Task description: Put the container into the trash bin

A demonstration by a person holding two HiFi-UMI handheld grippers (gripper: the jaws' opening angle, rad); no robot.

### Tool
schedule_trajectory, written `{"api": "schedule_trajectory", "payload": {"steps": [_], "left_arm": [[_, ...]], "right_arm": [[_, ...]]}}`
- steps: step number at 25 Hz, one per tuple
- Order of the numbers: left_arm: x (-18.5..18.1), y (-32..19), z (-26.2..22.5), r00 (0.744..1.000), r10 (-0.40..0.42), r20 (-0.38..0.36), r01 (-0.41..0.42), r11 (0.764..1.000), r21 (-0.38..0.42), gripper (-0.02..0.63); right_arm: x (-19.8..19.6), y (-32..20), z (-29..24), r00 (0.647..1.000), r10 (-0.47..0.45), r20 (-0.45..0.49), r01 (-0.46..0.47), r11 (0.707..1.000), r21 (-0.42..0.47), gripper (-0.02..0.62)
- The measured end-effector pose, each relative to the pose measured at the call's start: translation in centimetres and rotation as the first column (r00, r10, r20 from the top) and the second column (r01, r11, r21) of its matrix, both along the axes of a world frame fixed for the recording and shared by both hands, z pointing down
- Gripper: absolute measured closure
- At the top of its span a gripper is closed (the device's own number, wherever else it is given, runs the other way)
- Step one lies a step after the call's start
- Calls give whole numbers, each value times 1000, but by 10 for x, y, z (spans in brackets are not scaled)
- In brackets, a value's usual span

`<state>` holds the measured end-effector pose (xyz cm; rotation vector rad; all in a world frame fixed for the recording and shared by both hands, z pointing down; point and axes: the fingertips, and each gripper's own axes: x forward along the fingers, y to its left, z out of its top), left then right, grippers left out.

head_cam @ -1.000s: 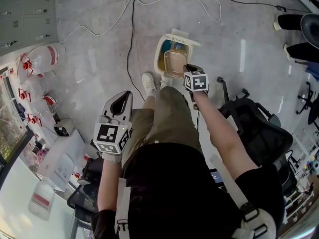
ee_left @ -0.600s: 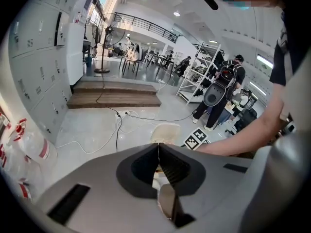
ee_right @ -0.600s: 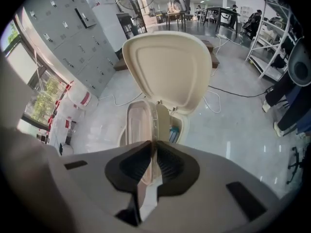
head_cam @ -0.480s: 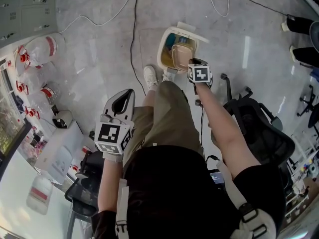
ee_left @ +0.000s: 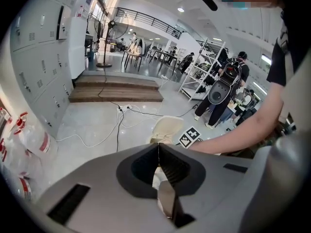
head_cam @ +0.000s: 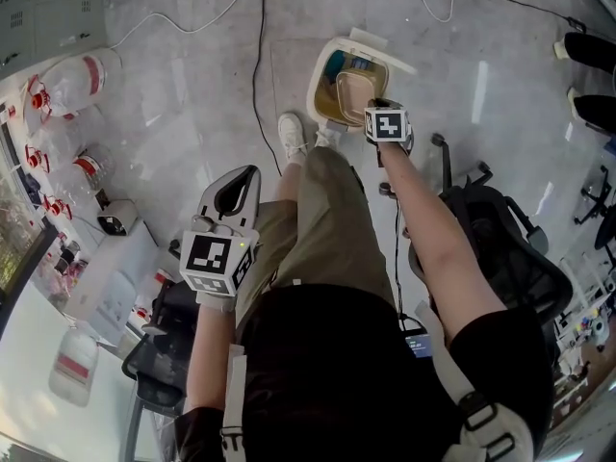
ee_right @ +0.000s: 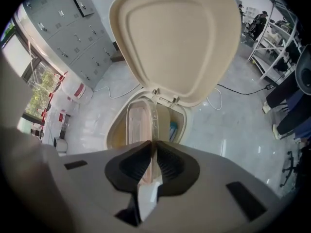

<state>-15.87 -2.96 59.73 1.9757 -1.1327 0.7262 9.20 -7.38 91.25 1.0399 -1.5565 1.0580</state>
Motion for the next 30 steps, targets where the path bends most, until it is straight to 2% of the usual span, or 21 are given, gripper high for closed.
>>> {"api": "schedule_trajectory", "payload": {"steps": [12, 30], "left_arm": [[-9, 2, 25, 1000, -13, 5, 13, 999, -36, 595], [-25, -5, 51, 1000, -27, 13, 28, 996, -89, 596]], "right_arm": [[-15, -9, 41, 1000, -19, -18, 18, 1000, -22, 546], [-26, -28, 95, 997, 38, -61, -43, 996, -73, 546]]}}
